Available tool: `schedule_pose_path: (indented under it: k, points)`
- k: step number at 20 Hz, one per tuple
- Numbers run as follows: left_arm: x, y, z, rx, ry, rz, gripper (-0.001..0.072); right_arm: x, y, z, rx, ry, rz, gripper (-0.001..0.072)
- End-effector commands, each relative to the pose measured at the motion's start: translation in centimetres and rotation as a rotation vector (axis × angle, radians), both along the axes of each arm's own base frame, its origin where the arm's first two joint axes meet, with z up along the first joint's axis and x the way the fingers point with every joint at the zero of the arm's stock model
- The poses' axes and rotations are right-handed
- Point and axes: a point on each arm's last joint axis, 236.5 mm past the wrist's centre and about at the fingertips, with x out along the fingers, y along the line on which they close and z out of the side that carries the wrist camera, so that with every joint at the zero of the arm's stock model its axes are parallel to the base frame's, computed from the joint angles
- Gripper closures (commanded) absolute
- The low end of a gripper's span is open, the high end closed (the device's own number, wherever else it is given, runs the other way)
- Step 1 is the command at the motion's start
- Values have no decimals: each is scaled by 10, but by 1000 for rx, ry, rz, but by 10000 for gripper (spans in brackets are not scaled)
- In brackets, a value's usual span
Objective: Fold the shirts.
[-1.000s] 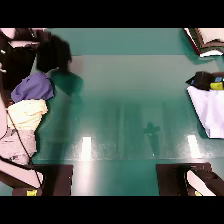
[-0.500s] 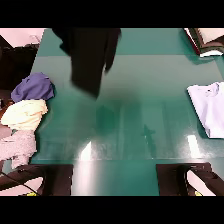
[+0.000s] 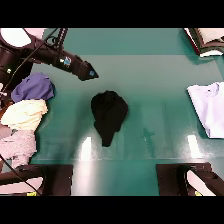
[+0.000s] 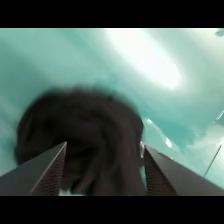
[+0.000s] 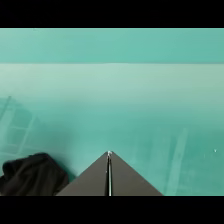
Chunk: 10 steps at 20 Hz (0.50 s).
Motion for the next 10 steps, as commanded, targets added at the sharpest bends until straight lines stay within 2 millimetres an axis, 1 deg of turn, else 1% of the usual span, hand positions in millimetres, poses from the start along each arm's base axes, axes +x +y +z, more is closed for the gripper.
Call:
schedule_pose_path:
  k: [1, 2, 4, 5, 7, 9, 10]
  points:
    - [-12, 46, -41, 55, 236, 70, 215, -2, 1, -3, -2, 14, 5, 694]
    - [-26, 53, -51, 62, 305, 61, 214, -2, 1, -2, -3, 13, 5, 695]
    - [-52, 48, -78, 41, 407, 60, 214, -2, 0, -3, -21, 8, 15, 695]
    - [-65, 43, -95, 21, 450, 68, 214, -2, 1, -3, -24, 7, 18, 695]
    - [-93, 37, -135, 4, 537, 99, 213, -1, 1, -4, -23, 10, 18, 695]
    - [-123, 28, -173, -12, 608, 96, 213, 0, 0, -5, -24, 15, 18, 695]
    - [-132, 24, -188, -14, 624, 105, 212, 1, 0, -6, -23, 17, 18, 694]
